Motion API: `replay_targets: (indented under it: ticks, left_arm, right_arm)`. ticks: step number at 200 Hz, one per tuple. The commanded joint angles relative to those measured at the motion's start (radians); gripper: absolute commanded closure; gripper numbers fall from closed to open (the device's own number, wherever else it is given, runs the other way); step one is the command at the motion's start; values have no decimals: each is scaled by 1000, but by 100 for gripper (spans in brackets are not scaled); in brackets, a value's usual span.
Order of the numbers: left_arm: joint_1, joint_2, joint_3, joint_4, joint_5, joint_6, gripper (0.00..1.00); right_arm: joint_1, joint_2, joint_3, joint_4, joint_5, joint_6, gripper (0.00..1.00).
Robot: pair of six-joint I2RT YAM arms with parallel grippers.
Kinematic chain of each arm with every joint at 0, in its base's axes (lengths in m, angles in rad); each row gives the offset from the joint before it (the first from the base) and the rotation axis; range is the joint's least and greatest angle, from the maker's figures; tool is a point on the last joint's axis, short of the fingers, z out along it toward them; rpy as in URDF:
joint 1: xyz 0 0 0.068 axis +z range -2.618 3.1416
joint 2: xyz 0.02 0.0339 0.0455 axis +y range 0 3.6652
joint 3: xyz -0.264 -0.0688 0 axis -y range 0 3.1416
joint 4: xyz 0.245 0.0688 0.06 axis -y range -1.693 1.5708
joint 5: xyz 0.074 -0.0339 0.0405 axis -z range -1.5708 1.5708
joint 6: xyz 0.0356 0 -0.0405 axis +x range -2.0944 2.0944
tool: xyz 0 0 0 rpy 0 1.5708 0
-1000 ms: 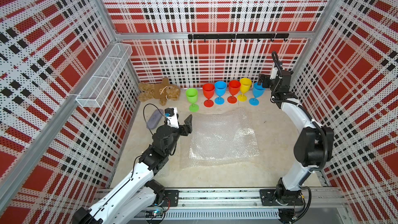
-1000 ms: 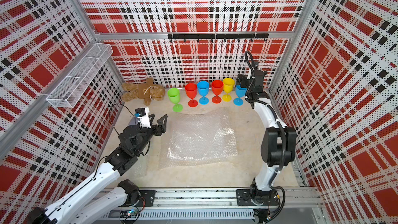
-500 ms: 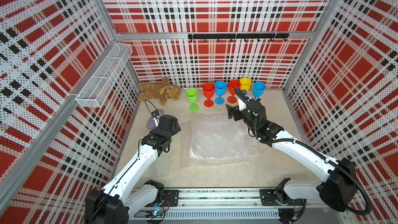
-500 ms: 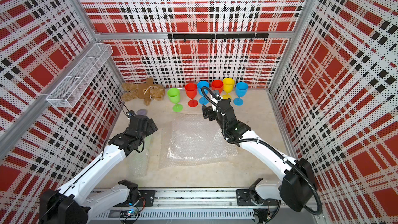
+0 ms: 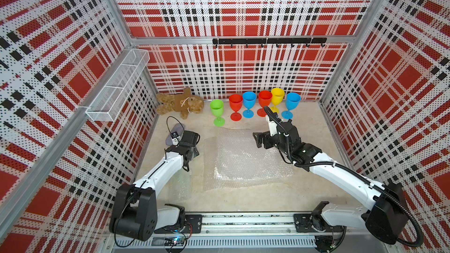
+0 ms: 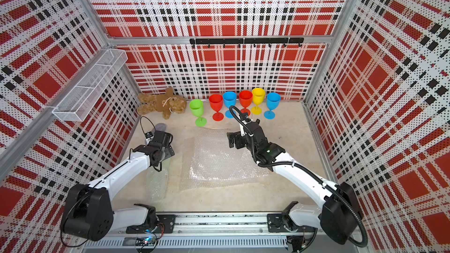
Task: Unpack wine glasses from bubble wrap
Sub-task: Pick up the bubble wrap from the center of the board.
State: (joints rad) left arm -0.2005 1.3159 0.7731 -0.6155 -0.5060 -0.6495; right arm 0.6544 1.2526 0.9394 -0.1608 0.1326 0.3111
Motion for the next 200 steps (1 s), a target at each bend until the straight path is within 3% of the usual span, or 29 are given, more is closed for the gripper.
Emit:
replay_targets:
  ticks: [1, 44, 71, 92, 141, 179, 200]
  left_arm:
    - [23, 33, 0, 29, 7, 24, 2]
    - [30, 171, 52, 88, 190, 64, 2]
    - [37, 234, 76, 103, 200, 67, 0]
    - [44, 245, 90, 101, 207, 61, 9]
    - [40, 95, 91, 58, 140, 24, 31]
    - [28, -73, 166, 14, 132, 25, 30]
    - [23, -156, 248, 11, 230, 52, 28]
  right_arm:
    - [7, -24, -2, 23, -40, -3, 0]
    - [7, -24, -16, 57, -88, 5, 0]
    - [7, -24, -20, 61, -94, 7, 0]
    - [7, -27, -21, 58, -90, 5, 0]
    - [7, -36, 9, 22, -88, 18, 0]
    - [7, -50, 44, -44, -110, 36, 0]
    - [7, -75, 63, -102, -85, 32, 0]
